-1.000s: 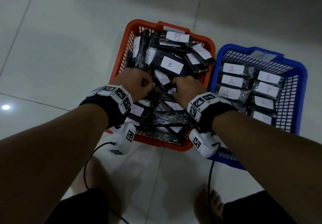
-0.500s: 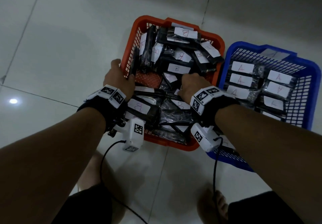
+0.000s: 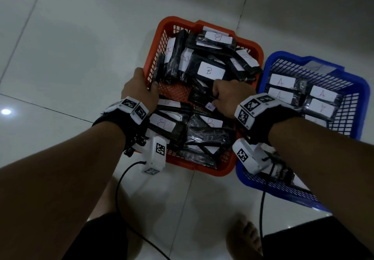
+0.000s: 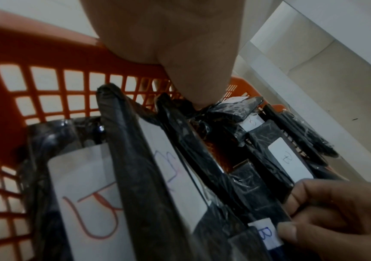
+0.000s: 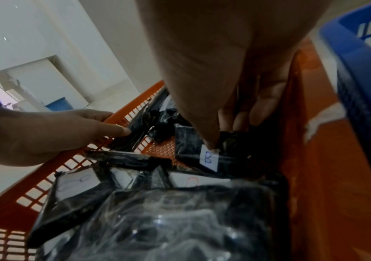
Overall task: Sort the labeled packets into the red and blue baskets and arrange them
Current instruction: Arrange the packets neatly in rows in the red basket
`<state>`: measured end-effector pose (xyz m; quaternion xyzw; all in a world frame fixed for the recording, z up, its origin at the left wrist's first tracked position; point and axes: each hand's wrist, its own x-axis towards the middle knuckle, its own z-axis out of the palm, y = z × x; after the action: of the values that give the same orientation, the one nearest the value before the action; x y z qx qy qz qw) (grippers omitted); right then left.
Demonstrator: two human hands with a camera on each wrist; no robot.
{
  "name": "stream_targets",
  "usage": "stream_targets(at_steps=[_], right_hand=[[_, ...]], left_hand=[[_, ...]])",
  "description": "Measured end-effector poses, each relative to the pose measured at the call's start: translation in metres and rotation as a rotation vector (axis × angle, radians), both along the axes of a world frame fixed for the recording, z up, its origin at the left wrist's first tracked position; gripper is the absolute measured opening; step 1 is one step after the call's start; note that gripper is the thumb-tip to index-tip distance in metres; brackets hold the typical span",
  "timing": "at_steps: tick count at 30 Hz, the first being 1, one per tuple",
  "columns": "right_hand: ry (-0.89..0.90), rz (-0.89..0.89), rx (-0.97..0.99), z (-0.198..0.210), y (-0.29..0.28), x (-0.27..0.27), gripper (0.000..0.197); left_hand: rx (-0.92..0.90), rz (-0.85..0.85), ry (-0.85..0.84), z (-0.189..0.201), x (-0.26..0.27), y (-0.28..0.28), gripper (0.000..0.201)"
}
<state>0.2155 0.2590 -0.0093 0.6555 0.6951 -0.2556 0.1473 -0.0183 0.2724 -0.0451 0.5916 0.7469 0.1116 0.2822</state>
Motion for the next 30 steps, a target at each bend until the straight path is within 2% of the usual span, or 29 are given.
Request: stream_targets(at_steps=[3, 8, 11, 13, 17, 24, 28, 30], right_hand=[[-0.021, 0.017, 0.007, 0.000, -0.002, 0.003, 0.013], [-0.024, 0.017, -0.057, -0.001, -0.004, 0.000, 0.020], [-0.054, 0.019, -0.091, 0.003, -0.002, -0.003, 0.015], [-0.099, 0.034, -0.062, 0.006, -0.003, -0.008, 0.018], [-0.162, -0.005, 0.036, 0.006, -0.007, -0.015, 0.011], [-0.146, 0.015, 0.006, 0.001, -0.006, -0.016, 0.016], [-0.086, -0.121, 0.205, 0.008, -0.009, -0.017, 0.022], [-0.048, -0.151, 0.230, 0.008, -0.010, -0.021, 0.024]], left_hand=[[0.009, 0.012, 0.008, 0.000, 0.001, -0.001, 0.031], [0.027, 0.009, 0.015, -0.002, 0.002, -0.002, 0.031], [0.038, 0.003, 0.016, -0.001, 0.003, -0.002, 0.032], [0.039, -0.003, 0.015, -0.001, 0.003, -0.002, 0.032], [0.042, -0.007, 0.015, -0.001, 0.003, -0.002, 0.032], [0.047, -0.003, 0.017, -0.002, 0.002, -0.002, 0.031], [0.045, -0.006, 0.036, -0.003, 0.003, -0.002, 0.031], [0.040, -0.001, 0.042, -0.003, 0.003, -0.001, 0.031]])
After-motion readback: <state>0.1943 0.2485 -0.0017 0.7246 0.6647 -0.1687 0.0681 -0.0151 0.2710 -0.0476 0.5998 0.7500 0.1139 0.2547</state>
